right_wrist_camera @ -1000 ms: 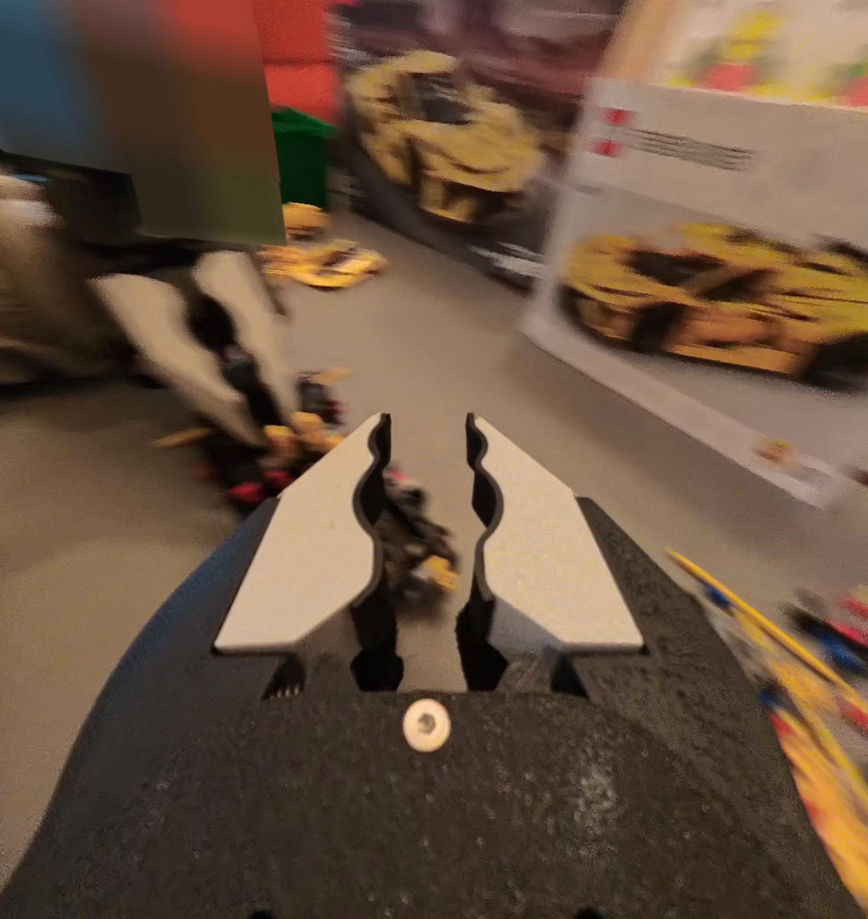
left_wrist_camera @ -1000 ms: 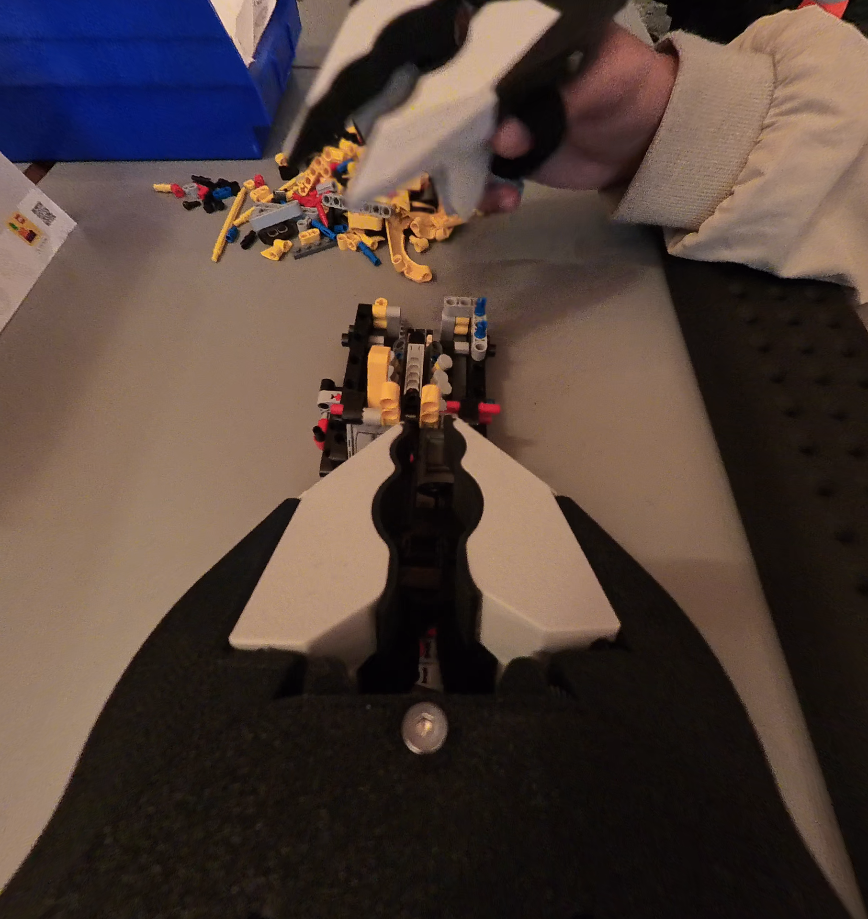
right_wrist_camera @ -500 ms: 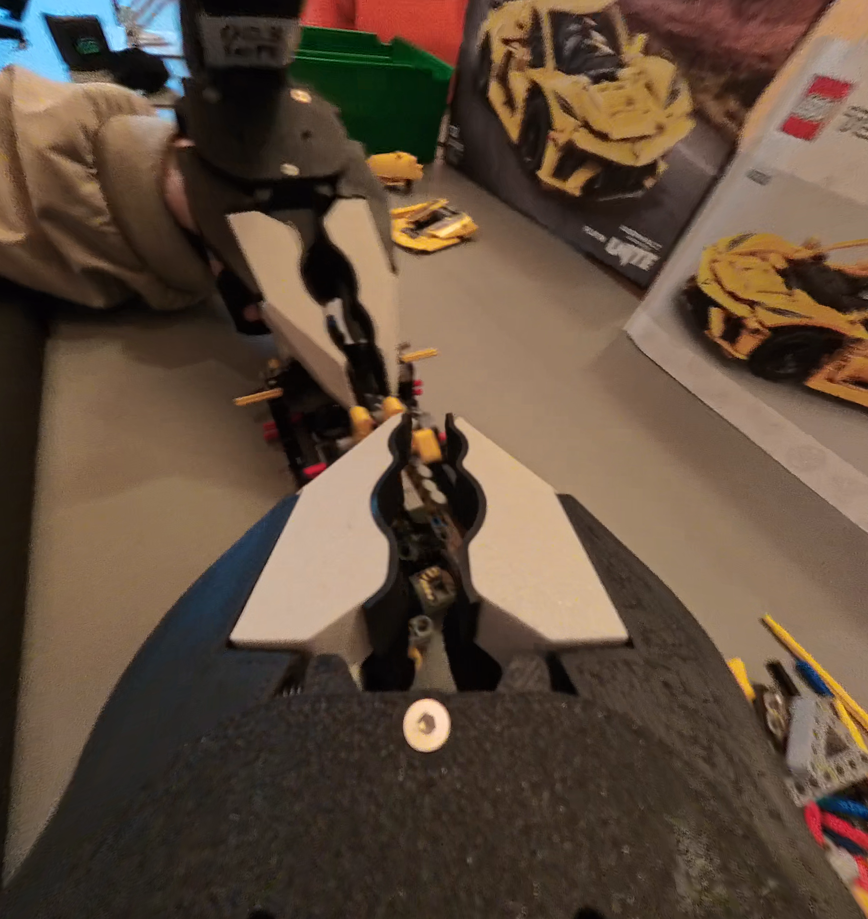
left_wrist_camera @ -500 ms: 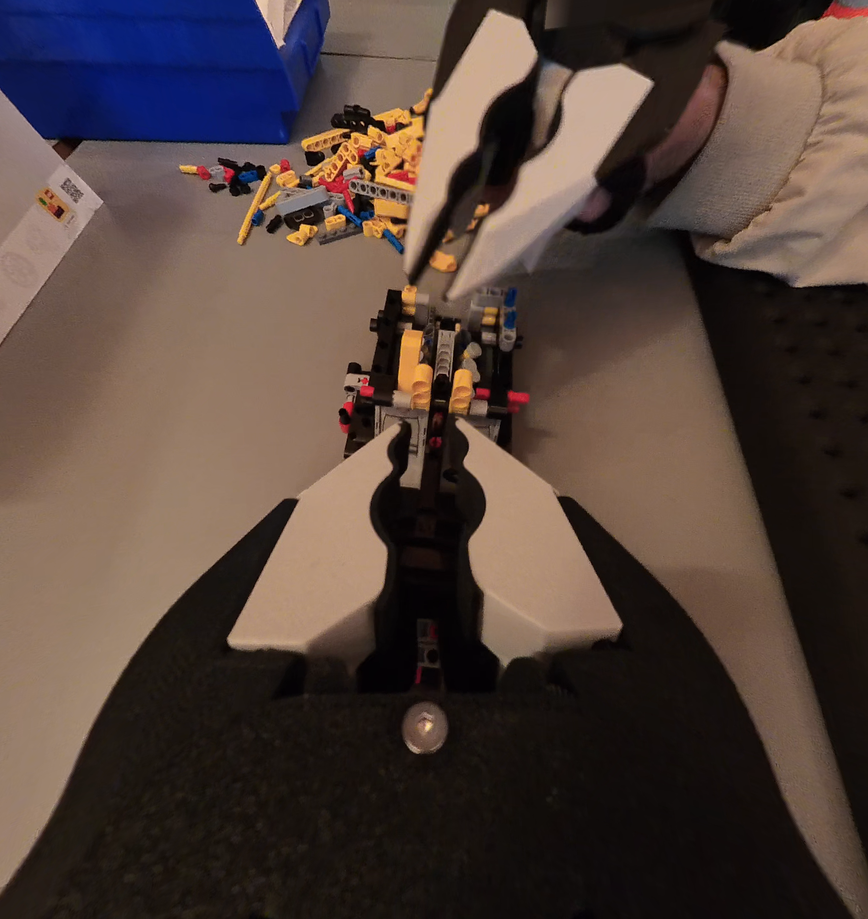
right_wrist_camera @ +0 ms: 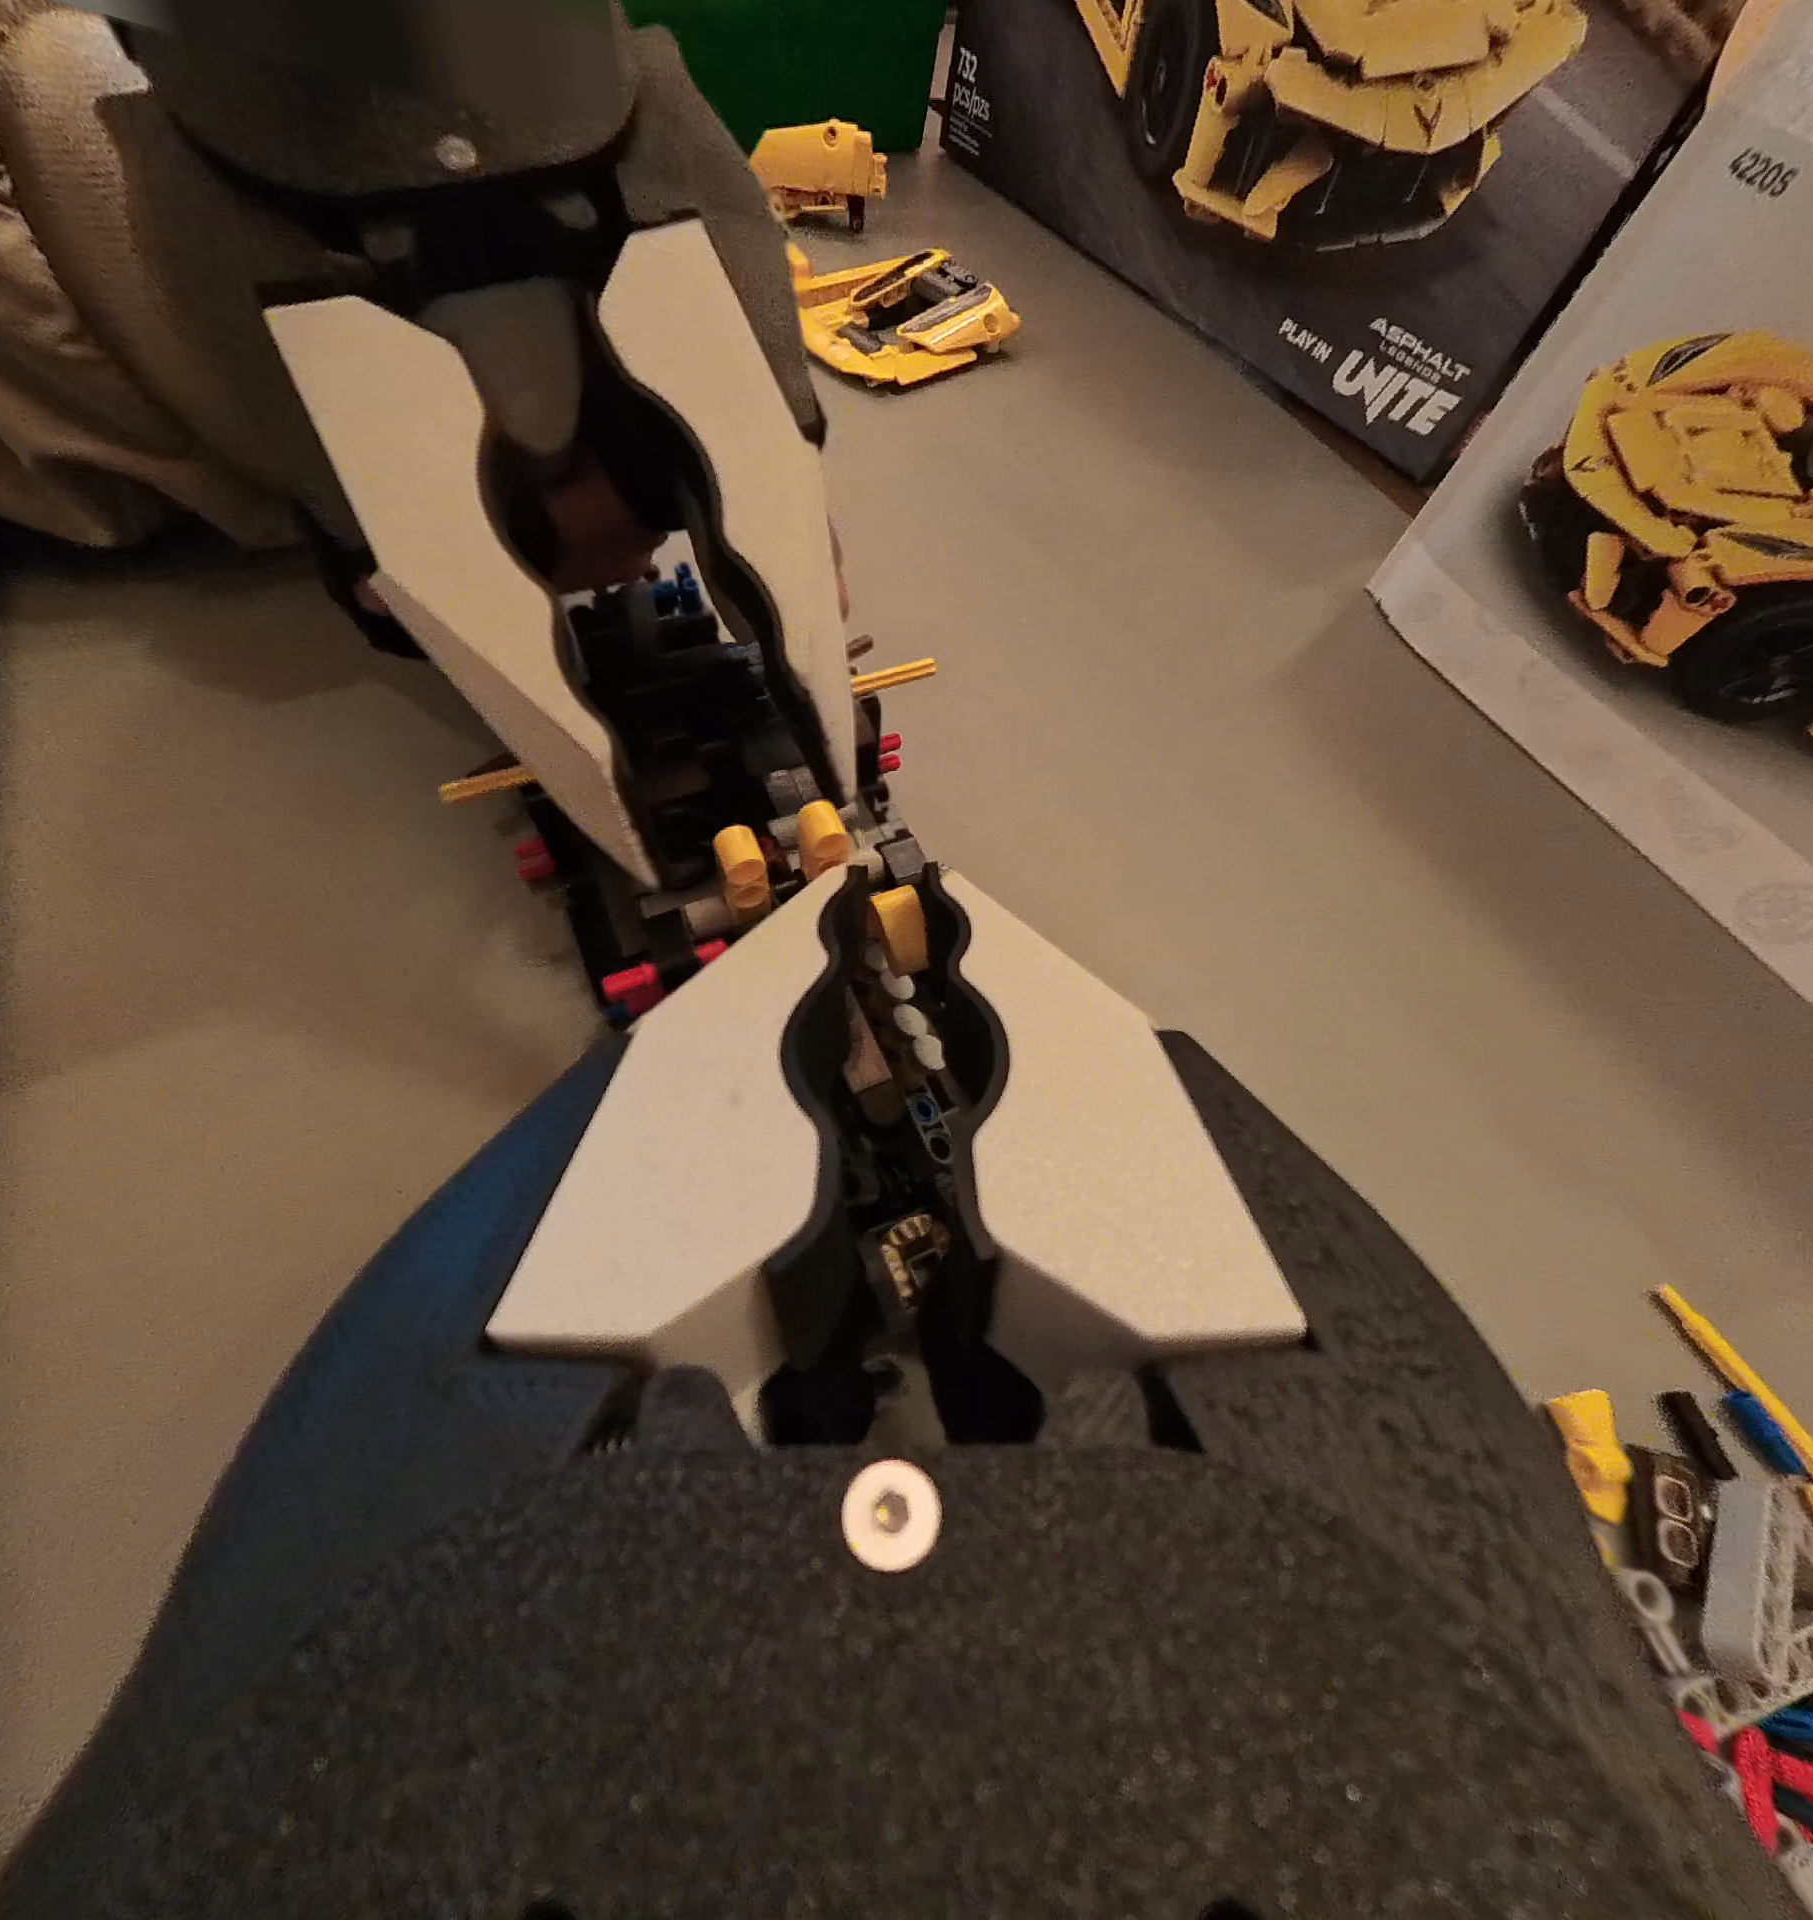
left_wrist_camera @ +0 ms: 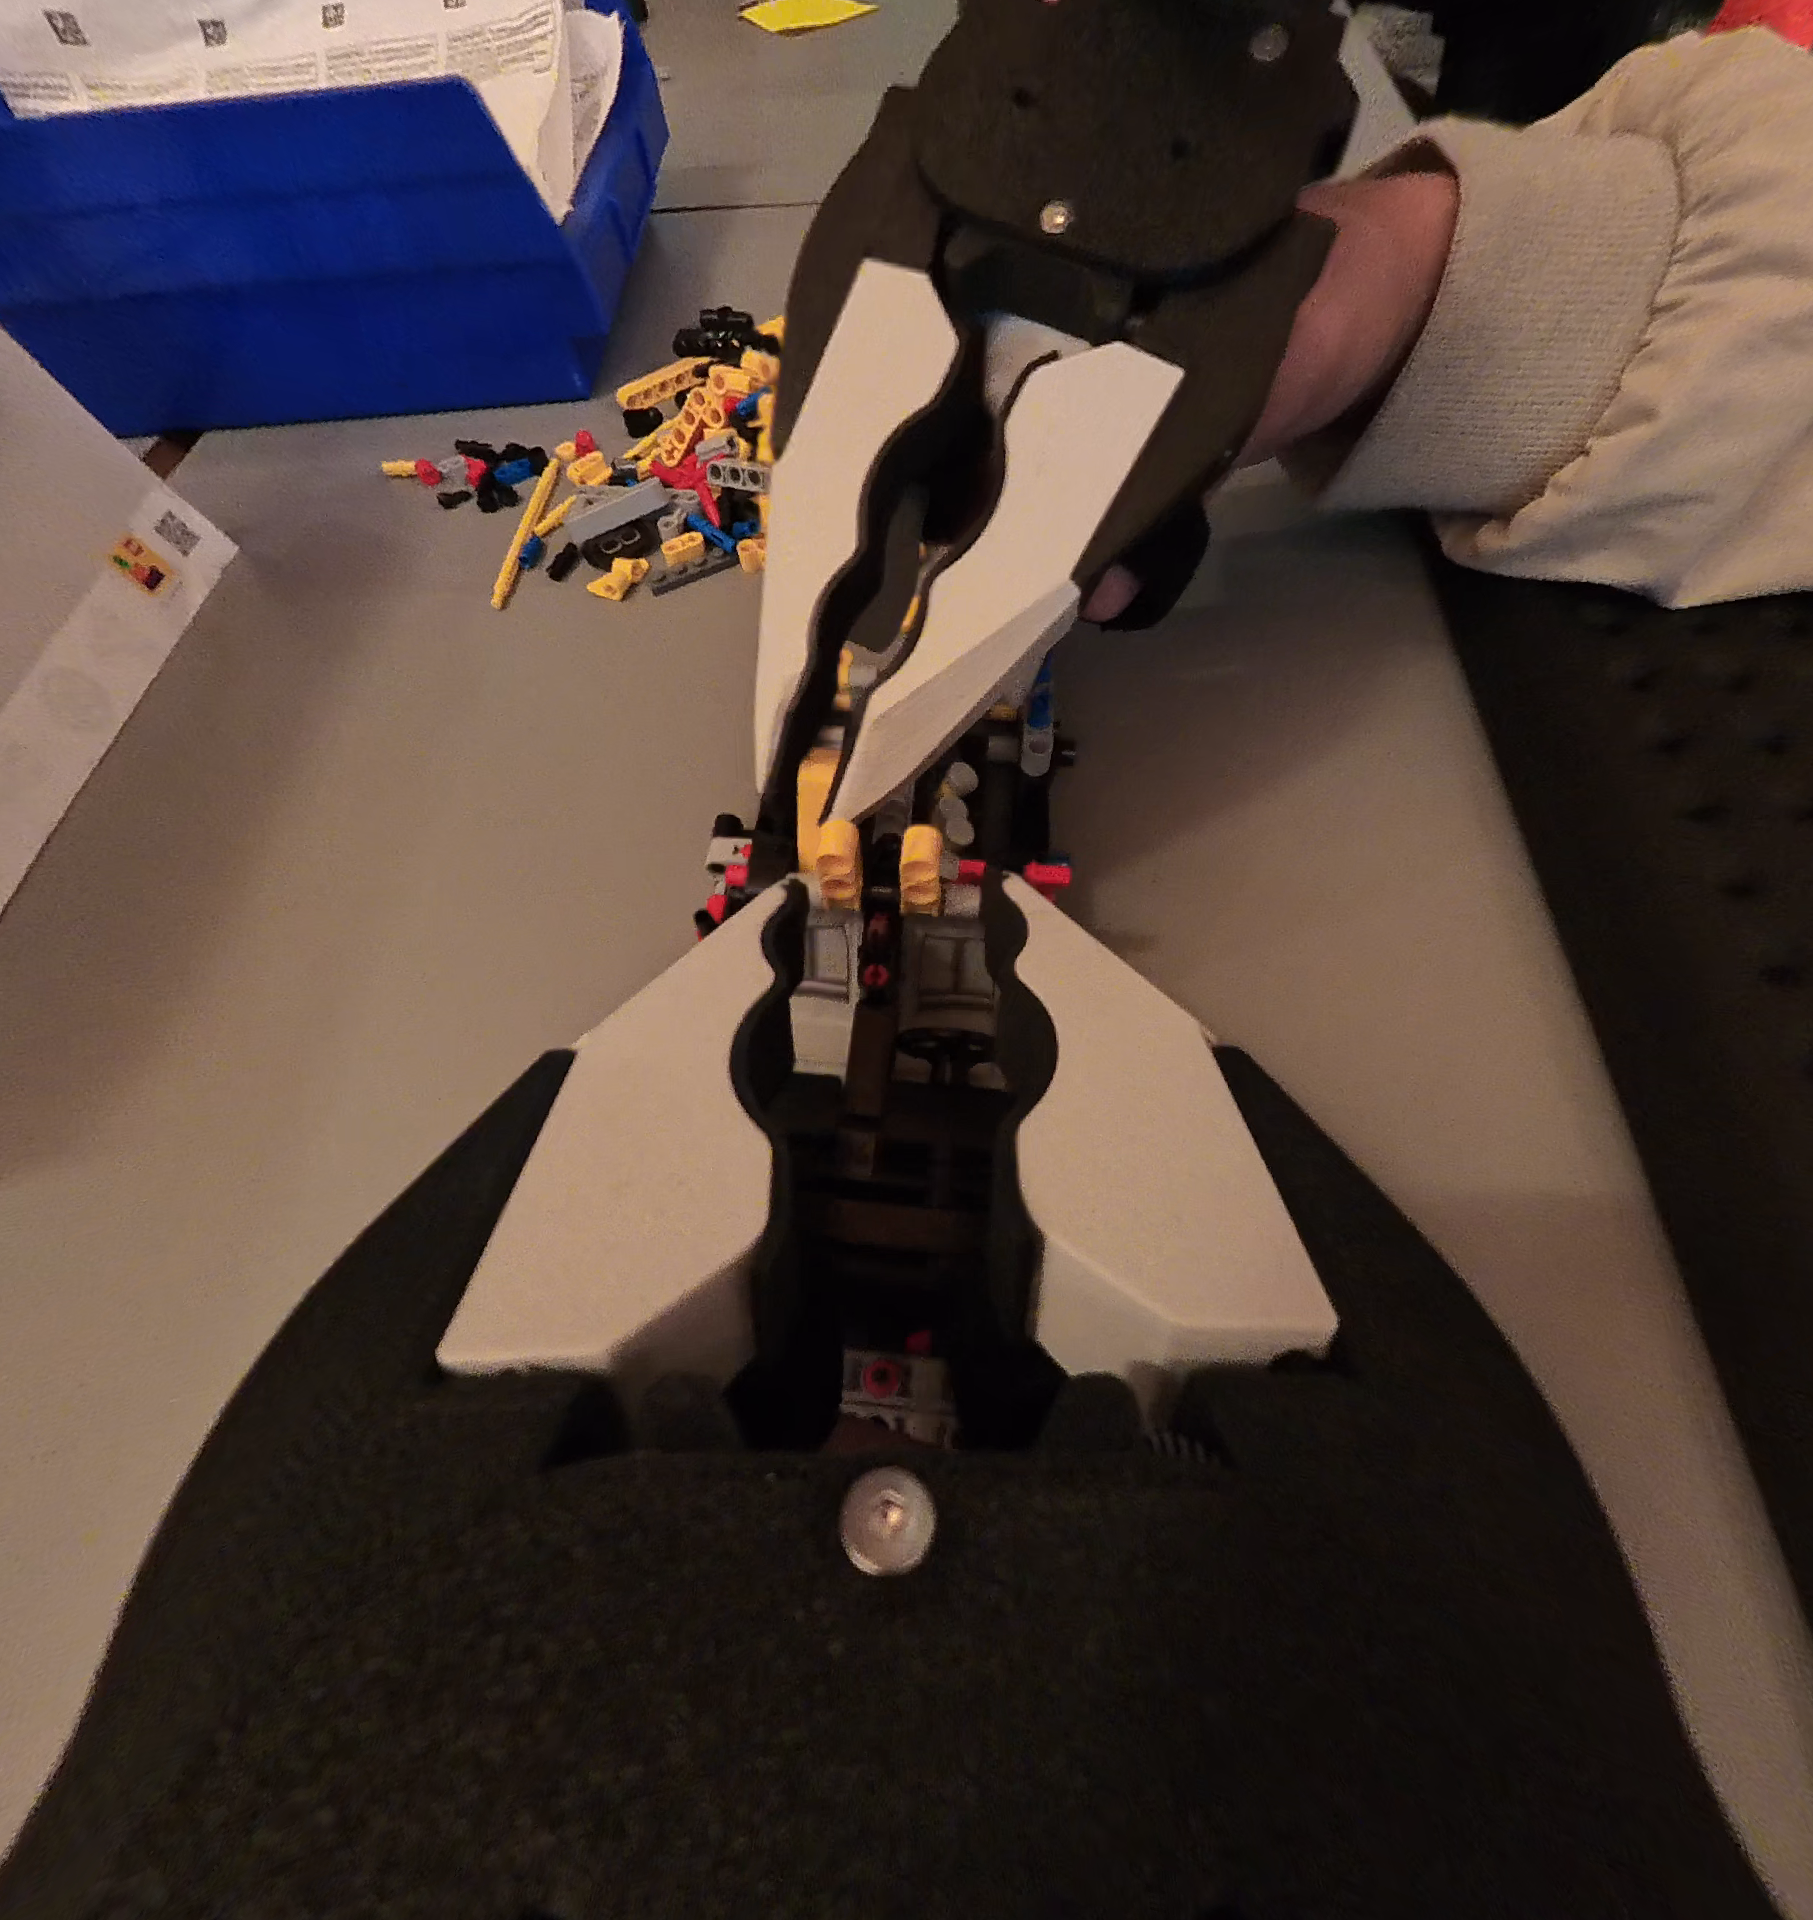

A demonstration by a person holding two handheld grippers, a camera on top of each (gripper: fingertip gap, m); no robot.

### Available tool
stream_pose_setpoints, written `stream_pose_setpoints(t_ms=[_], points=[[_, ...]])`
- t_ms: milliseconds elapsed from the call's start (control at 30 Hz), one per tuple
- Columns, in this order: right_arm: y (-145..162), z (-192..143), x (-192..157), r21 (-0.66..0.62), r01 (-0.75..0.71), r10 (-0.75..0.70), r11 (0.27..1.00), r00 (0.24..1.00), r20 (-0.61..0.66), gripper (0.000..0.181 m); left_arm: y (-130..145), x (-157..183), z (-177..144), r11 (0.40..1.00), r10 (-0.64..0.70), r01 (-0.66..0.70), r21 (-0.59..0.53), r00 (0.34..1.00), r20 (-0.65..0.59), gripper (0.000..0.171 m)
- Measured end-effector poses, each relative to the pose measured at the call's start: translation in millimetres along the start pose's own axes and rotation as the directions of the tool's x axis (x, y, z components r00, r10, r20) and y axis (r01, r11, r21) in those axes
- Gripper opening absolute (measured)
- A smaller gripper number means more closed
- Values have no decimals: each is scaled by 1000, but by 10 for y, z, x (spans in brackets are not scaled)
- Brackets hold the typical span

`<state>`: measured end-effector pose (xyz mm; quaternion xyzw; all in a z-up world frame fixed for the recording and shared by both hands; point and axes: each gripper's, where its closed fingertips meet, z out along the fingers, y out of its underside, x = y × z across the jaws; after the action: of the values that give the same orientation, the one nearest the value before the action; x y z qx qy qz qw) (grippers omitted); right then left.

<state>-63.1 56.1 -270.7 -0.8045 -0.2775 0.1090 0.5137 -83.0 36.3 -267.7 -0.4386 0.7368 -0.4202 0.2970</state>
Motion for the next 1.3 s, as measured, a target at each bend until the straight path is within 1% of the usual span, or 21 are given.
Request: stream_pose_setpoints(t_ms=[67, 133, 200, 267, 300, 367, 433, 500, 567, 600, 633, 700, 733, 800, 867, 900, 1000, 1067, 1167, 1233, 1300], points=[[-8, -10, -3, 3, -10, 10, 1000, 1000, 9, 9, -4, 35, 17, 1000, 10, -10, -14, 1000, -2, 34], [-58, -67, -1, 39, 4, -4, 999, 1000, 3, 10, 46, 33, 32, 999, 19, -19, -51, 1000, 9, 35], [-90, -178, 7, 82, -25, 26, 996, 1000, -5, 13, 77, 11, 24, 998, 2, -1, -66, 1000, 16, 34], [-93, -291, -146, 119, -102, 95, 988, 993, 63, 15, 114, -11, 17, 997, -27, 28, -75, 999, 20, 33], [-79, -316, -254, 123, -113, 101, 986, 990, 99, 16, 129, -17, 9, 996, -27, 29, -83, 999, 23, 33], [-2, -284, -366, 92, -65, 57, 994, 994, 94, 18, 184, -31, 1, 993, -5, 9, -120, 999, 33, 33], [52, -221, -401, 46, -40, 37, 998, 996, 77, 18, 247, -65, 0, 988, 24, -15, -155, 998, 58, 33], [71, -176, -436, -5, -51, 51, 999, 996, 69, 20, 228, -97, 4, 989, 42, -29, -144, 995, 90, 32], [106, -178, -418, -64, -88, 86, 994, 996, -27, 27, 142, -124, 7, 995, 50, -38, -97, 991, 124, 30], [128, -197, -418, -77, -134, 126, 988, 987, -100, 27, 126, -109, 16, 995, 53, -42, -90, 992, 119, 26], [150, -223, -412, -78, -184, 166, 980, 967, -193, 28, 130, -91, 29, 994, 55, -45, -97, 993, 106, 22], [189, -248, -491, -73, -253, 219, 965, 924, -314, 24, 172, -54, 52, 991, 54, -45, -126, 996, 71, 18], [213, -240, -524, -75, -269, 226, 960, 905, -359, 22, 201, -51, 58, 988, 65, -55, -145, 996, 65, 21], [242, -228, -502, -137, -202, 125, 970, 893, -432, 20, 224, -56, 65, 984, 85, -73, -160, 994, 70, 21], [225, -224, -460, -147, -160, 72, 976, 877, -476, 17, 215, -71, 69, 985, 80, -66, -159, 993, 83, 21], [218, -225, -440, -139, -171, 83, 975, 868, -490, 16, 206, -79, 69, 986, 77, -62, -156, 993, 91, 21], [204, -176, -447, -116, -212, 135, 970, 872, -470, 17, 168, -127, 52, 987, 73, -58, -150, 993, 97, 27], [199, -182, -414, -109, -228, 148, 968, 860, -489, 16, 147, -141, 72, 986, 60, -50, -159, 996, 62, 31], [198, -156, -421, -89, -274, 202, 958, 857, -474, 15, 140, -32, 122, 984, 5, -20, -178, 996, -87, 34], [196, -127, -451, -88, -297, 228, 951, 862, -452, 20, 116, -53, 123, 983, -60, 34, -178, 988, -143, 34], [192, -130, -442, -80, -304, 237, 949, 858, -456, 19, 79, -62, 112, 981, -130, 99, -166, 974, -185, 33]])
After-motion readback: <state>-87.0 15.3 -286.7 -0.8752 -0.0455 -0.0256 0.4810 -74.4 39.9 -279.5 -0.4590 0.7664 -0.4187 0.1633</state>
